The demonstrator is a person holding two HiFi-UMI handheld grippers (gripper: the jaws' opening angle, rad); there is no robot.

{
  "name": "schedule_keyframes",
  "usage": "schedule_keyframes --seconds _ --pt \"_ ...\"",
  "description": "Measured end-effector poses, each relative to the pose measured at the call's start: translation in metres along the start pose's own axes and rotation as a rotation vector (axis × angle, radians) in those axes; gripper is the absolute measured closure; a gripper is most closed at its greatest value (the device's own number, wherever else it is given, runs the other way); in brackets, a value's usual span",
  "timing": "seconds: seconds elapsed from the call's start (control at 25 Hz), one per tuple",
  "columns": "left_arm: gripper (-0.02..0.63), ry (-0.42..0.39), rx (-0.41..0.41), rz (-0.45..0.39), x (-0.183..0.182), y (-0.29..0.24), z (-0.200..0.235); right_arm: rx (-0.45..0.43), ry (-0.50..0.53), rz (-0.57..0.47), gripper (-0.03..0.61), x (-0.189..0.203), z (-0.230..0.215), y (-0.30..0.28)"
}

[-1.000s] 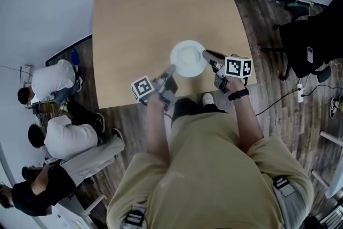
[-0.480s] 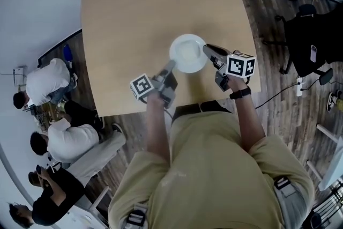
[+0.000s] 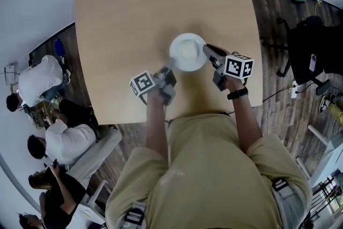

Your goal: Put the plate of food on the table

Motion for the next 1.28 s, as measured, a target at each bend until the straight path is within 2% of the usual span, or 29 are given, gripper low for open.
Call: schedule_keyframes --seconds 0.08,0.16,0.48,0.68,0.8,0.96,1.12,1.28 --pt "0.601 -0.009 -0.024 -0.029 0.037 0.069 -0.037 -0.013 0.011 0.025 0.541 0.044 0.051 0.039" --pt "0.601 -0.024 -0.039 -0.046 0.053 0.102 -0.058 -0.017 0.015 0.03 0.541 0.064 0.079 0.058" --pt "0.601 -0.142 -0.11 -0.08 0.04 0.107 -0.097 -0.017 0.001 -0.011 0.543 0.052 0.103 0.064" --pt "0.601 -0.218 -0.165 -0.094 0.038 0.114 -0.126 0.0 0.022 -0.021 0.541 0.048 0.121 0.074" --pt "0.6 -0.292 -0.191 -0.105 0.035 0.115 -0.141 0.01 0.056 -0.025 0.538 0.044 0.132 0.079" --pt "0.594 -0.376 -0.275 -0.096 0.029 0.122 -0.174 0.029 0.088 -0.017 0.537 0.037 0.159 0.088" --pt "0.588 -0.408 -0.344 -0.091 0.025 0.133 -0.209 0.067 0.14 0.009 0.534 0.027 0.194 0.102" --pt "0.578 -0.414 -0.419 -0.082 0.023 0.133 -0.223 0.146 0.185 0.057 0.523 0.021 0.207 0.102"
Point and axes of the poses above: the fingertips, and each gripper's own axes: y backward along the fingers, z to its left, x out of its underside, the point moved 9 cm from there along y, backward along the fingers, and after that the axes turned 10 degrees about -y, right-handed, at the moved point
